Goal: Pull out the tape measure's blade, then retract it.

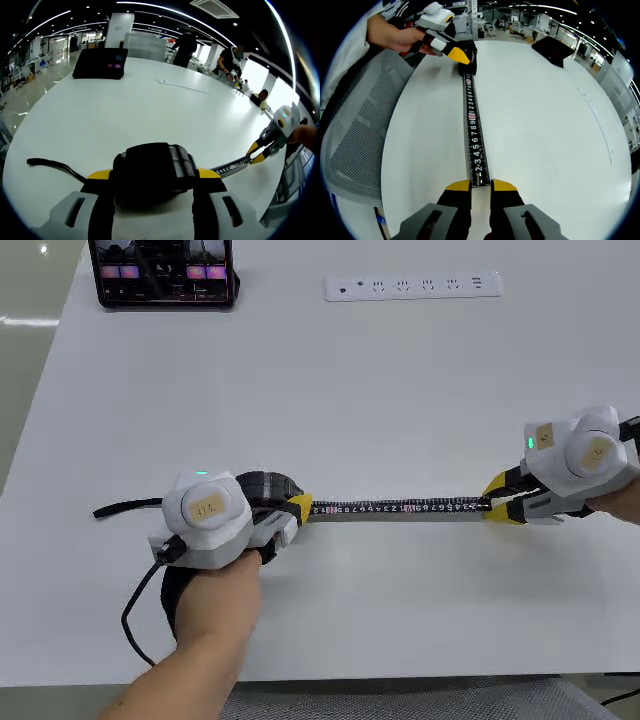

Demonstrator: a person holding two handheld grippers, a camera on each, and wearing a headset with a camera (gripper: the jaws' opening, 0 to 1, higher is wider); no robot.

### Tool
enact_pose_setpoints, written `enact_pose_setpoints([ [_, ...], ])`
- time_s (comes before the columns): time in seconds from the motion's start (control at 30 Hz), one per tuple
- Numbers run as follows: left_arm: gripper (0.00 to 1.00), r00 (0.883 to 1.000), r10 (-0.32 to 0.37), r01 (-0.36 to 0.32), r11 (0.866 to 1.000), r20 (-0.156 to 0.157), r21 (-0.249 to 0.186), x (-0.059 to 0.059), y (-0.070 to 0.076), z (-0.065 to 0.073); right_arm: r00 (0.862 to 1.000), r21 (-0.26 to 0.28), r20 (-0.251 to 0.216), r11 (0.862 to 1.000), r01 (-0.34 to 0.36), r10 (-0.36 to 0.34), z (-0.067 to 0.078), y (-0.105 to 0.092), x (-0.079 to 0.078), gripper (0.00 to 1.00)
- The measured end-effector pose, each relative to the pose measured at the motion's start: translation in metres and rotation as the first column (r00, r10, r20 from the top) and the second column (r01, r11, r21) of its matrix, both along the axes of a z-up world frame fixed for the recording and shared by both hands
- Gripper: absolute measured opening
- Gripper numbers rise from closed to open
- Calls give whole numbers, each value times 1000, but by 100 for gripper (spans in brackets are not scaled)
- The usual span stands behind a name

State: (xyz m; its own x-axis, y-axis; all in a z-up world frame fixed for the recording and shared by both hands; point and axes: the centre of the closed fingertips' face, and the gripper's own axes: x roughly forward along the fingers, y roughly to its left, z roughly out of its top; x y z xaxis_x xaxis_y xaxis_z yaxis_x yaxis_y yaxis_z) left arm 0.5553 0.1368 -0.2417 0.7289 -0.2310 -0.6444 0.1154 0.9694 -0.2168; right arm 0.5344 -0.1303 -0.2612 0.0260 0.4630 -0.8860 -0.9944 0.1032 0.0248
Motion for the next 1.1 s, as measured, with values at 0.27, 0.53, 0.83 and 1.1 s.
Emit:
enact_pose_setpoints([
  [0.27, 58, 1000, -3, 3, 1000, 2, -12, 1, 0, 0, 1000, 16, 2, 1000, -1, 1, 2, 10, 2, 10],
  [0.53, 59, 1000, -2, 2, 1000, 2, -24, 1, 1, 0, 1000, 29, 3, 1000, -7, 7, 3, 20, 2, 10],
  [0.83, 59, 1000, -7, 8, 999, 4, -42, 0, 0, 0, 1000, 42, 6, 999, -11, 11, 4, 27, 3, 10],
  [1.1, 59, 1000, -4, 4, 998, 5, -59, 0, 0, 0, 1000, 66, 2, 998, -16, 16, 6, 39, 4, 10],
])
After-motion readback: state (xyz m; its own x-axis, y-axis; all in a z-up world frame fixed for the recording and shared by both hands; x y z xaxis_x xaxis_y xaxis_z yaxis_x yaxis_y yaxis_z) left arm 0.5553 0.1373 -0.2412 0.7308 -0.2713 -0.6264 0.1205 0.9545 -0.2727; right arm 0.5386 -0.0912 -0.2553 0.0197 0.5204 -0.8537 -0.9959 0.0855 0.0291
